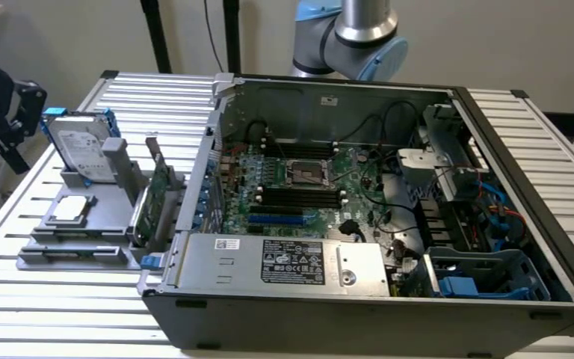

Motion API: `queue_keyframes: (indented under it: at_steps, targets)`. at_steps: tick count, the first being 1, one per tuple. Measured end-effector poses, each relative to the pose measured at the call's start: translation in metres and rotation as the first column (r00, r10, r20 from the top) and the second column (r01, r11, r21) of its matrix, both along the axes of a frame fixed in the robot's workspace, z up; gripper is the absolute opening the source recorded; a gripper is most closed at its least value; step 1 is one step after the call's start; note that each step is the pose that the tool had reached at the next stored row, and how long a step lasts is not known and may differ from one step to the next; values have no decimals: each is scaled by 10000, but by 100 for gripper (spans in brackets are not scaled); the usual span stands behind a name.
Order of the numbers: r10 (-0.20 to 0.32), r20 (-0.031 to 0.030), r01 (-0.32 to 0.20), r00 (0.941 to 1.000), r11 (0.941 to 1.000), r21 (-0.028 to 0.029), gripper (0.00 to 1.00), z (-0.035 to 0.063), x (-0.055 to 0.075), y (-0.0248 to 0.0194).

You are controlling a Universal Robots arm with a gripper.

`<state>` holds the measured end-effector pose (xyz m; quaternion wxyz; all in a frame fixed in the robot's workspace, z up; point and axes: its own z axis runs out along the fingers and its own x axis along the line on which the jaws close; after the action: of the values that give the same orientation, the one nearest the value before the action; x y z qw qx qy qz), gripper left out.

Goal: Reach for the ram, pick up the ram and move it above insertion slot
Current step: 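Pick up the ram and move it above insertion slot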

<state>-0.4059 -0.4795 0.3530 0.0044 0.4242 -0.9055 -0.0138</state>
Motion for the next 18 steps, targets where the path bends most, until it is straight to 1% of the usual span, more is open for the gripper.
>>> queue_keyframes:
  at_steps: [2, 4, 6, 9, 12, 14, 18]
  targets:
    - [374, 5, -374, 9993, 9993, 1, 11, -4, -1, 0]
    - [733, 8, -733, 9973, 9973, 1, 11, -7, -1, 0]
    - [1091, 12, -1091, 9940, 9940, 0, 11, -10, 0, 0]
    - [1626, 21, -1626, 9867, 9867, -1, 11, -16, -1, 0]
    - [2173, 37, -2173, 9761, 9761, -4, 11, -23, 0, 0]
    - [2522, 47, -2522, 9677, 9677, -7, 11, -28, 0, 0]
    - [3215, 73, -3215, 9469, 9469, -14, 11, -39, -1, 0]
